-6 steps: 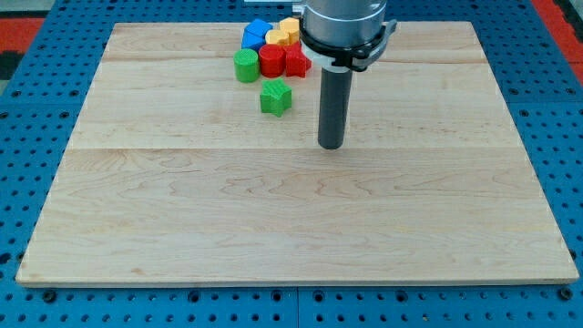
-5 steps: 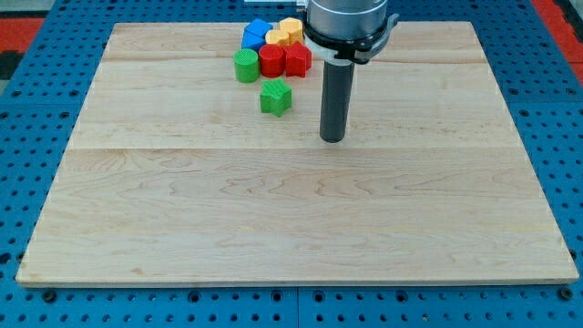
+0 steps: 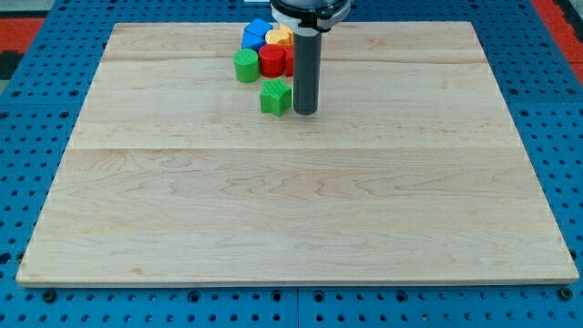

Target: Push the green circle into the group of blocks

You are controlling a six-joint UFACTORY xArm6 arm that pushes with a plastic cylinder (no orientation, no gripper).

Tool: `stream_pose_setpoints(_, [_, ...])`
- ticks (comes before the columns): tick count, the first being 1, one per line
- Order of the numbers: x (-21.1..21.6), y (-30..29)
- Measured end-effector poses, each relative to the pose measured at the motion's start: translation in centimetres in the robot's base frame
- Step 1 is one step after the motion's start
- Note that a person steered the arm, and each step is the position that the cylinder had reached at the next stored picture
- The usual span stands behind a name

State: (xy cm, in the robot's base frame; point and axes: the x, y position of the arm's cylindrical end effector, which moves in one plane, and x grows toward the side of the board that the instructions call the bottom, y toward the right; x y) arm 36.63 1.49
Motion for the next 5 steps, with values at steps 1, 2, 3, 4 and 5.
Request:
stream_pose_setpoints(1, [2.2, -0.7])
stream_pose_setpoints(2, [2.0, -3.8])
stream_pose_setpoints(3, [-1.5, -7.8])
stream_pose_setpoints(4, [-3.6, -6.8])
stream_pose_setpoints(5, [-2.5, -5.4])
